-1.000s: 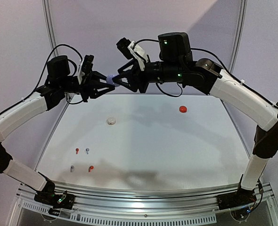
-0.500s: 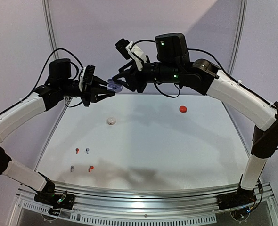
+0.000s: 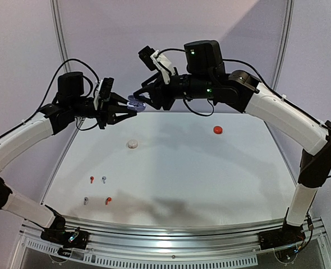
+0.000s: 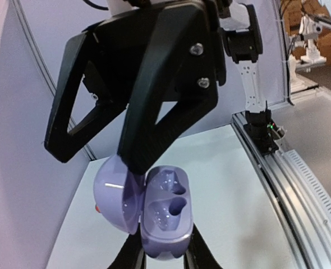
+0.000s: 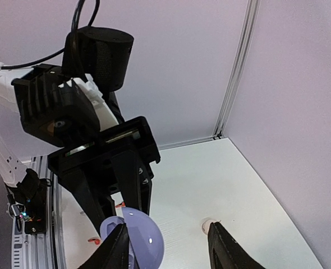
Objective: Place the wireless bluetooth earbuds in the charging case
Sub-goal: Open the charging case, then pass from the left arm to the right
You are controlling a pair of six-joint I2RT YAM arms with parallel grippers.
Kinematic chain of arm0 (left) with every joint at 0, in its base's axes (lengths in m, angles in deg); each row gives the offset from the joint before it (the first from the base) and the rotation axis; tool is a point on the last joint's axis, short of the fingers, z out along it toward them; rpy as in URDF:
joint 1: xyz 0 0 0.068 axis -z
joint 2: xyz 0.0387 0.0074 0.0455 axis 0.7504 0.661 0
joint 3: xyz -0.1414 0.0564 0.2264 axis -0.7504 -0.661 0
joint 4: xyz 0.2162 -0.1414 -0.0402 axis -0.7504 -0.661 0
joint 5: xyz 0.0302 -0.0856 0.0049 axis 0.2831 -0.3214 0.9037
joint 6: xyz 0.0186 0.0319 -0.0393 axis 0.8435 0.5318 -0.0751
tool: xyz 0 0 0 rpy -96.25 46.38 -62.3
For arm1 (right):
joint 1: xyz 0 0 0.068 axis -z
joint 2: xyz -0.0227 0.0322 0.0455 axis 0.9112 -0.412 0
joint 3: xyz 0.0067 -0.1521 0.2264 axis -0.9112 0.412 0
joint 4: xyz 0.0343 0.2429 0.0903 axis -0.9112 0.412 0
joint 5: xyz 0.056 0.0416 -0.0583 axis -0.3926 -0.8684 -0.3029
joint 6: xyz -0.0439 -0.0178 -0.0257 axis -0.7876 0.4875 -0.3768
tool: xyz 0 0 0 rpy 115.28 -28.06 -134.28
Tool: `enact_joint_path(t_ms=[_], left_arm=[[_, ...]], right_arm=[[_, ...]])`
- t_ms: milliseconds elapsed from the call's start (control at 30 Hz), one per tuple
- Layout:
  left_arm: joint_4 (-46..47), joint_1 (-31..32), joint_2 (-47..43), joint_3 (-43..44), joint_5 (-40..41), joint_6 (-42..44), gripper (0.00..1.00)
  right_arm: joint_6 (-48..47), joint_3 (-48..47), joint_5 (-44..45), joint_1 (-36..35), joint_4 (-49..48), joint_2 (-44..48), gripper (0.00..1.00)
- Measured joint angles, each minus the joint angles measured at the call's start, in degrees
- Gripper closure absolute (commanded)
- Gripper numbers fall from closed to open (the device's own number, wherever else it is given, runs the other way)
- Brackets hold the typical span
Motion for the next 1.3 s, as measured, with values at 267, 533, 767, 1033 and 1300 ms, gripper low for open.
enact_joint_path(t_ms=[267, 533, 767, 1033, 1300], left_arm=[[4.5, -0.1, -0.4, -2.8, -0.2, -11.1, 1.00], [16.0, -1.4, -1.4, -5.9, -1.1, -24.6, 1.00], [30.2, -1.6, -1.7, -7.8, -2.6, -37.5, 1.00], [36.4, -1.6, -1.7, -8.1, -3.0, -44.0, 1.00], [38.8, -1.7, -1.4, -8.1, -2.8, -46.0, 1.00]], right_arm=[[7.6, 2.4, -6.4, 3.2, -6.9, 0.7, 0.35], [12.7, 14.2, -14.4, 5.5, -14.1, 6.7, 0.40], [16.5, 23.4, -17.4, 5.5, -22.5, 7.9, 0.50], [17.0, 23.5, -18.4, 4.7, -29.5, 7.8, 0.56], [17.1, 22.6, -20.6, 4.3, -30.4, 6.9, 0.61]])
